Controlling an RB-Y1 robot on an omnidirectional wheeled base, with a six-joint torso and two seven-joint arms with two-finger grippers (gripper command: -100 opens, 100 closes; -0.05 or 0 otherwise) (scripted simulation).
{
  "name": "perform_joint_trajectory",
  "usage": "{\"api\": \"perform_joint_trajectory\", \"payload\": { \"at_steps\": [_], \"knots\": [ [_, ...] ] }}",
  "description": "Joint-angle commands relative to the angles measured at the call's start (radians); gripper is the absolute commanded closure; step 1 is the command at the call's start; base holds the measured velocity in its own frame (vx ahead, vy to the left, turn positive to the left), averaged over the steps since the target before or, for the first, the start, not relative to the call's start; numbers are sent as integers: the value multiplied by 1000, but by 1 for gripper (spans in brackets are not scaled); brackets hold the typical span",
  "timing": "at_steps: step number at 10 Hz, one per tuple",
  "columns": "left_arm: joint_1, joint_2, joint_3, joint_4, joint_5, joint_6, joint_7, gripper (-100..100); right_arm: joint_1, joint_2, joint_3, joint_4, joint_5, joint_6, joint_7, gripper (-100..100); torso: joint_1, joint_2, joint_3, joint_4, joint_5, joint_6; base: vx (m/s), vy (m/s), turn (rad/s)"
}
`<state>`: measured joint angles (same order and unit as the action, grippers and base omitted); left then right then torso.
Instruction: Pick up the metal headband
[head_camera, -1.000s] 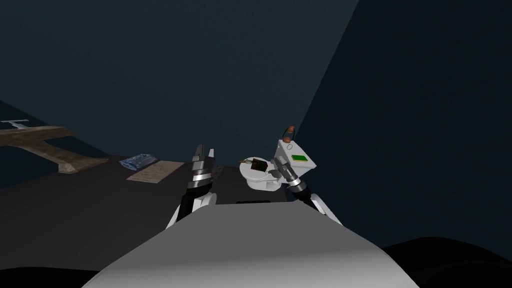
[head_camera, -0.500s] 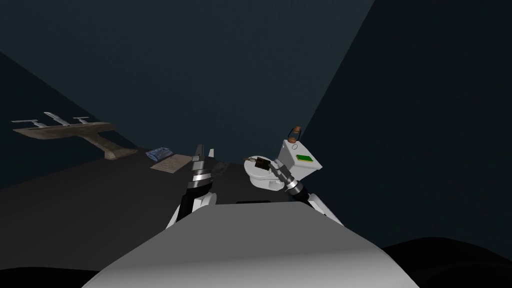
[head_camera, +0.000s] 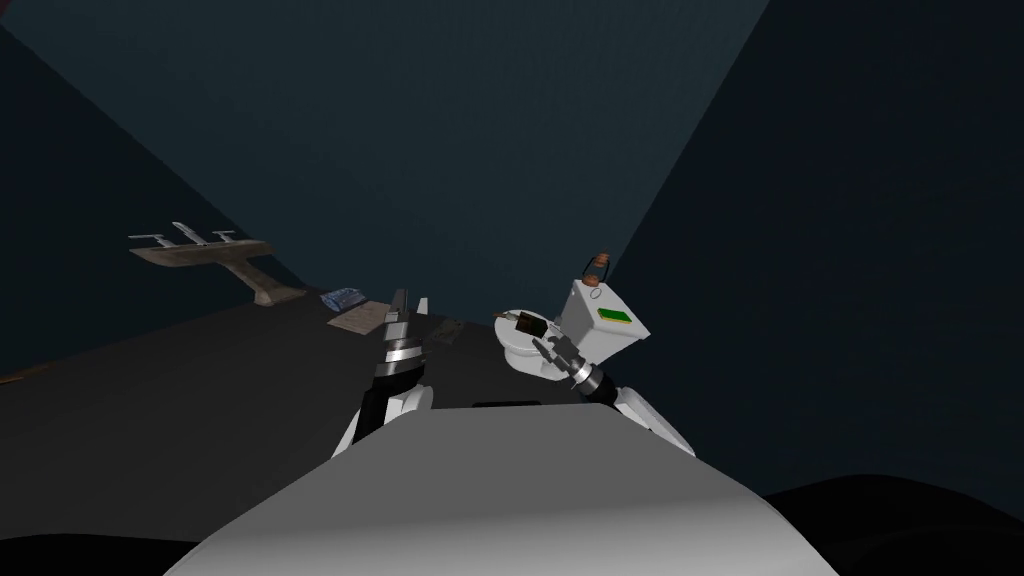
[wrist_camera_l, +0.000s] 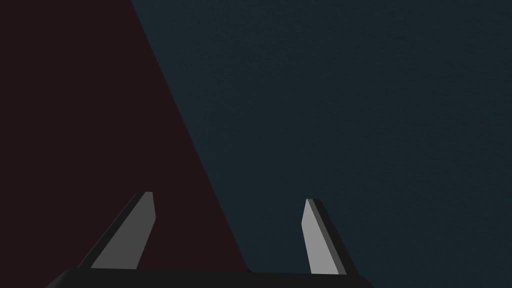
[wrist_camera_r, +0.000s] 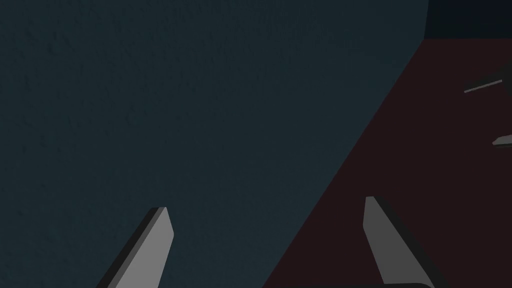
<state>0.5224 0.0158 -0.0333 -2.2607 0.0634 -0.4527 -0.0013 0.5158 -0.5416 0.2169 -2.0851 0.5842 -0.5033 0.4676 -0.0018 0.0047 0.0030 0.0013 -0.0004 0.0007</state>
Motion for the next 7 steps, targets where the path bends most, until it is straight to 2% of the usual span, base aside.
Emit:
{"api": "perform_joint_trajectory", "payload": {
  "at_steps": [1,2,4,5,6,7],
  "knots": [
    [0,0,0,0,0,0,0,0,-8,-41,12,21,50,3,24,-100,0,0,0,0,0,0,-73,21,168],
    [0,0,0,0,0,0,0,0,-8,-41,12,21,59,3,24,-100,0,0,0,0,0,0,-62,14,81],
    [0,0,0,0,0,0,0,0,-31,-110,26,64,133,8,62,-100,0,0,0,0,0,0,-85,20,190],
    [0,0,0,0,0,0,0,0,-31,-124,26,64,155,8,62,-100,-1,1,0,0,0,0,-72,-5,106],
    [0,0,0,0,0,0,0,0,-46,-161,31,89,190,10,79,-100,-2,0,0,0,0,0,-60,-14,129],
    [0,0,0,0,0,0,0,0,-46,-169,31,89,202,10,79,-100,-3,-1,0,0,-1,0,-38,-12,74]
  ]
}}
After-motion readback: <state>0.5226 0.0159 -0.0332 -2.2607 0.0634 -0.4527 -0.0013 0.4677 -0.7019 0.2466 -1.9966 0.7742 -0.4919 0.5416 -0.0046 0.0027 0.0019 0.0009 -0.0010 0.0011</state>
